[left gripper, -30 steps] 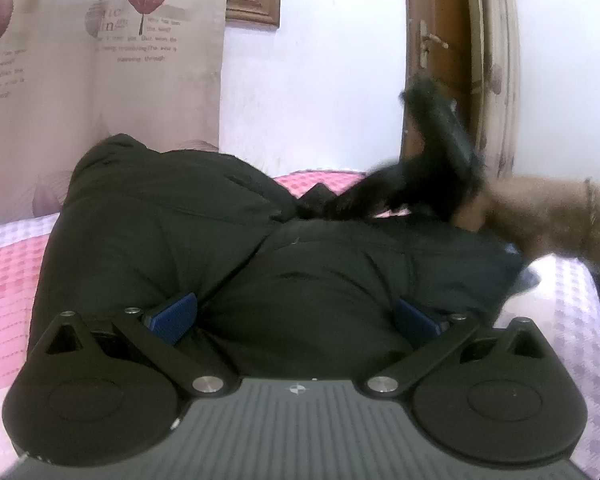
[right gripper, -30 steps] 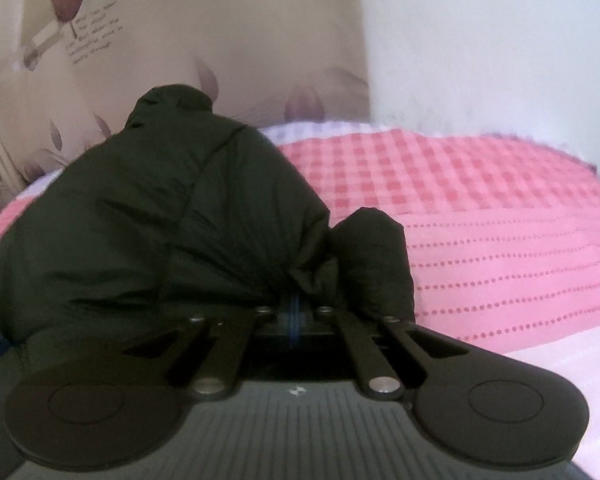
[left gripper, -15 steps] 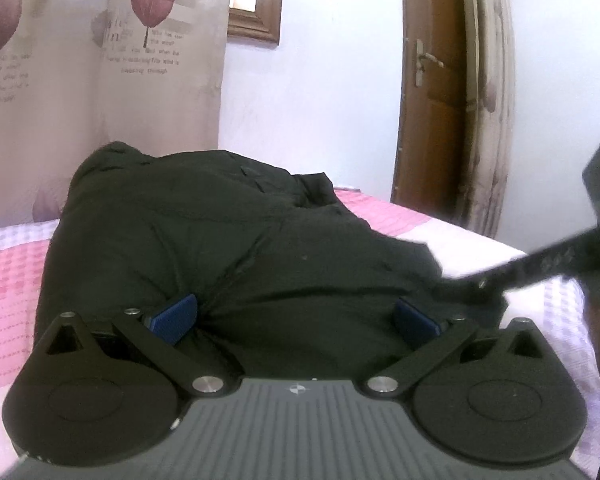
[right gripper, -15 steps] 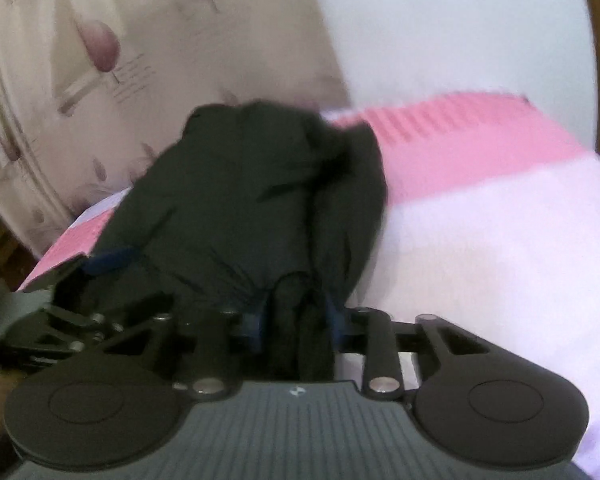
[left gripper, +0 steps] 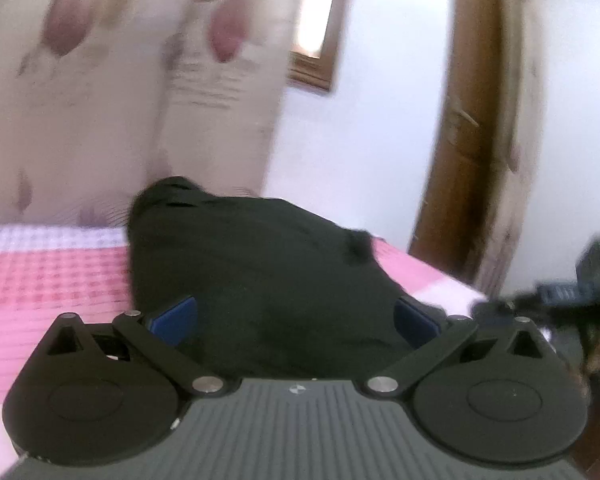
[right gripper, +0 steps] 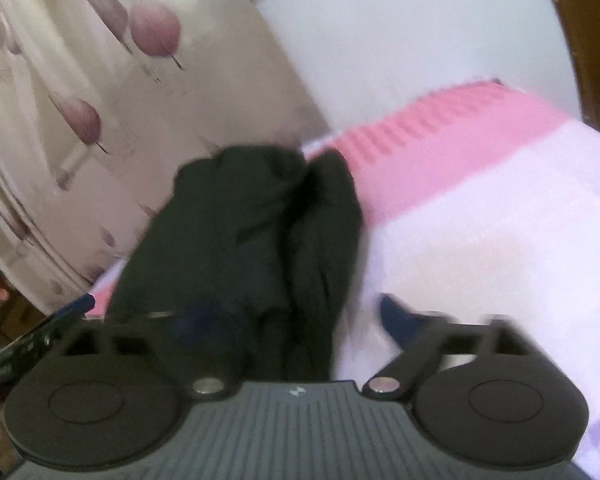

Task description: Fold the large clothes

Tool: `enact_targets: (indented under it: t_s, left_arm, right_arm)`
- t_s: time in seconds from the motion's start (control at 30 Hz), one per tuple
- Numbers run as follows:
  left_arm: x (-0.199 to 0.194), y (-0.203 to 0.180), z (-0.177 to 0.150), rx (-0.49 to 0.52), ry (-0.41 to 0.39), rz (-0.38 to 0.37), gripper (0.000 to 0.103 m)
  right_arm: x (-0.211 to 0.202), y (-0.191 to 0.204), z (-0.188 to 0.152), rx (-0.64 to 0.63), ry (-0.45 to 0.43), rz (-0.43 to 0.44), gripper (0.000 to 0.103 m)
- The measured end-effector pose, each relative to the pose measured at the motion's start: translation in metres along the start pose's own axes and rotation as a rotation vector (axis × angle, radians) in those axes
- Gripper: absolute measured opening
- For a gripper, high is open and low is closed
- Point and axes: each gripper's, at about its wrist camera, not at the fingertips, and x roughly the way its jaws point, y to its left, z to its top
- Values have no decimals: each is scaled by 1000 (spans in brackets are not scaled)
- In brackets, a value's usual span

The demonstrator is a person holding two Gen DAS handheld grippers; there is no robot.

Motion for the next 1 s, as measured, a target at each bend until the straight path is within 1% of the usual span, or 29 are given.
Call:
enact_targets:
  t_s: [0.07,0.13,0.2,0.3,0.37,0.4,0.47,0.5,0.57,0.63,0.7,0.77,0.83,0.9,0.97,1.0]
  left_arm:
    - [5,25,9,-79,30,10,103]
    - [15,52,15,-170,92,7,103]
    - [29,74,18,-227,155,-8,103]
    - [49,103,17,-307,231,-31,103]
    - [65,117,13,-353,300,-65,103]
    - [74,123,12,-368,327,-94,103]
    - [85,130,7,-393,356,-180,103]
    - [92,132,5,-390,379,-221,103]
    - [103,134,3,-361,404,-243,103]
    - [111,139,1,-375,418,-280,103]
    - [118,142,0,-377,429,-294,103]
    - [123,142,-1,-381,435,-291,103]
    - [120,134,0,-357,420,-243,103]
    - [114,114,3,-274,401,-182,103]
    - [111,95,6,-176,387,-119,101]
    - [109,87,7,-139,373,-90,98]
  right_arm:
    - [8,-2,6,17,29,30,96]
    - [22,-2,10,11,76,6,97]
    - [35,-4,11,-3,109,-1,97]
    - [55,-6,9,6,147,58,97]
    - [67,-7,9,8,172,103,98]
    - [71,-8,8,19,176,112,100]
    - [80,-13,8,58,186,160,101]
    - [85,-15,10,67,189,178,102]
    - [92,-15,12,62,183,205,103]
    - [100,-14,14,40,183,224,103]
    - [106,-14,16,27,175,234,103]
    - [110,-13,19,31,172,237,103]
    - [115,-11,20,31,173,233,103]
    - [119,-7,19,22,171,222,102]
    - [121,1,18,1,174,206,90]
    - [121,4,17,-7,173,208,76]
